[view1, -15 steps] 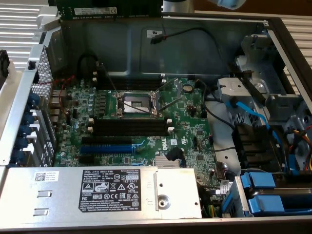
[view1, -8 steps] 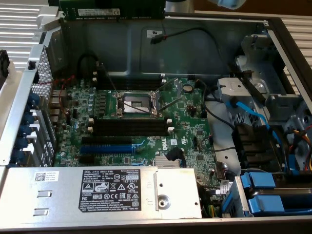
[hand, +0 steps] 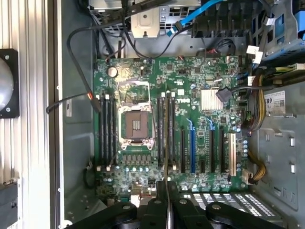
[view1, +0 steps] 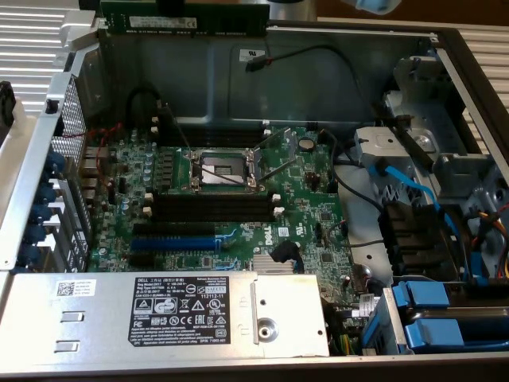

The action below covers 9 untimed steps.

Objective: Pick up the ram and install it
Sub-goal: 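Pick up the ram and move it above insertion slot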

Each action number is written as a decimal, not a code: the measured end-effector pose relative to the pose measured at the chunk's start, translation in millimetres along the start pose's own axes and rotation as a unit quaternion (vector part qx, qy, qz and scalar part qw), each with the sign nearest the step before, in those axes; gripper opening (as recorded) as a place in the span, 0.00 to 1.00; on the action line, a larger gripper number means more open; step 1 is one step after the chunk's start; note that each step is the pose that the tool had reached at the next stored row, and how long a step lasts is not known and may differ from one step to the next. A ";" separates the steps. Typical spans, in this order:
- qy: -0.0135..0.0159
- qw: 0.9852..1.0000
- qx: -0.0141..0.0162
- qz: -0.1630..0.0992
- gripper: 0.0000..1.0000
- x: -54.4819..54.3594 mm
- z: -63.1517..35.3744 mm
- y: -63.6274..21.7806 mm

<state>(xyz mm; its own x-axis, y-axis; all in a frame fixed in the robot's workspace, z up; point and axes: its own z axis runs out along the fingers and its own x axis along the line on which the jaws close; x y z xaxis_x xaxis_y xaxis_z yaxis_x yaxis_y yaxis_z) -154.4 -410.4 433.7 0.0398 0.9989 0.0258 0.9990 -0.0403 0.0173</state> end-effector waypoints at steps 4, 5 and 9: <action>-0.001 1.000 0.006 0.000 0.12 1.8 2.3 9.1; -0.001 1.000 0.007 0.000 0.12 1.9 3.1 11.6; -0.001 1.000 0.007 0.001 0.12 1.9 4.5 13.8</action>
<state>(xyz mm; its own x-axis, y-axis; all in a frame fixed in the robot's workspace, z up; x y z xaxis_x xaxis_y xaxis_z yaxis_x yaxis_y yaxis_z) -140.5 -408.9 429.5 0.0415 0.9988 0.0246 0.9991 -0.0416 0.0030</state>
